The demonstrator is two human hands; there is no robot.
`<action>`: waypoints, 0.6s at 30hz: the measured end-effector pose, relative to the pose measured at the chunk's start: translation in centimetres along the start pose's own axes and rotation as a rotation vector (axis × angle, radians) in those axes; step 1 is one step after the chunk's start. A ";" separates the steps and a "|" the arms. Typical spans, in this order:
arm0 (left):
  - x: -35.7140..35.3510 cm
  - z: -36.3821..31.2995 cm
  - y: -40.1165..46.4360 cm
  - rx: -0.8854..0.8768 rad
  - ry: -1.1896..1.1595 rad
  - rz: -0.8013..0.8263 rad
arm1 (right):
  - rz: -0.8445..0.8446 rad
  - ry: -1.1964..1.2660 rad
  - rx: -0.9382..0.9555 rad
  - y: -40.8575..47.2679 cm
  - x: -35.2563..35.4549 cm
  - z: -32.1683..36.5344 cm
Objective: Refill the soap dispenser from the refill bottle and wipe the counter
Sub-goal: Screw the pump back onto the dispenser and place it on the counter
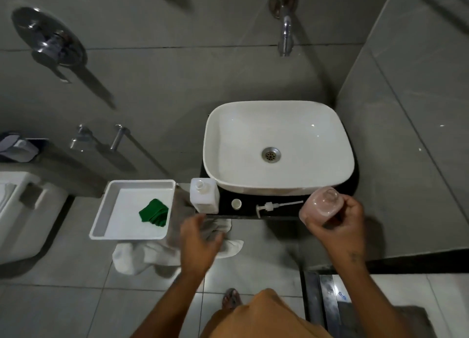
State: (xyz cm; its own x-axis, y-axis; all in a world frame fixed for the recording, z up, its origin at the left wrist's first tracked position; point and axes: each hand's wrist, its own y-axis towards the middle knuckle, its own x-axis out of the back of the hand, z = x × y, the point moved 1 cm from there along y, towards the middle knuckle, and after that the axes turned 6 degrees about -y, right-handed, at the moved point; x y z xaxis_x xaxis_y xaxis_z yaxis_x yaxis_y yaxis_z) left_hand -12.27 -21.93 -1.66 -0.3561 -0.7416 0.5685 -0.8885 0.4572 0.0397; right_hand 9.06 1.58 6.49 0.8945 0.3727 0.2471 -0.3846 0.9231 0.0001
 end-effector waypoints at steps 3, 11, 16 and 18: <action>-4.6 -2.0 -0.9 -0.143 0.028 0.293 | -0.013 -0.033 -0.023 -0.5 1.1 -0.9; -12.3 -5.9 4.4 -0.434 0.322 0.609 | -0.065 -0.072 -0.083 -2.1 4.9 -1.9; -14.1 -6.5 4.9 -0.426 0.487 0.586 | -0.057 -0.092 -0.077 -2.4 5.7 -1.8; -14.4 -6.8 5.2 -0.431 0.501 0.554 | -0.059 -0.099 -0.069 -2.3 5.7 -1.6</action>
State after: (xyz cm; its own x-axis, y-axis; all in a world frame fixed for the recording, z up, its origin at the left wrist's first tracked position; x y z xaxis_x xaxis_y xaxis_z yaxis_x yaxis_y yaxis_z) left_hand -9.77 -5.55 -4.01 -0.4457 -0.0987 0.8897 -0.4012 0.9105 -0.0999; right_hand 15.39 1.74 6.34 0.8871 0.3090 0.3430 -0.3119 0.9489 -0.0482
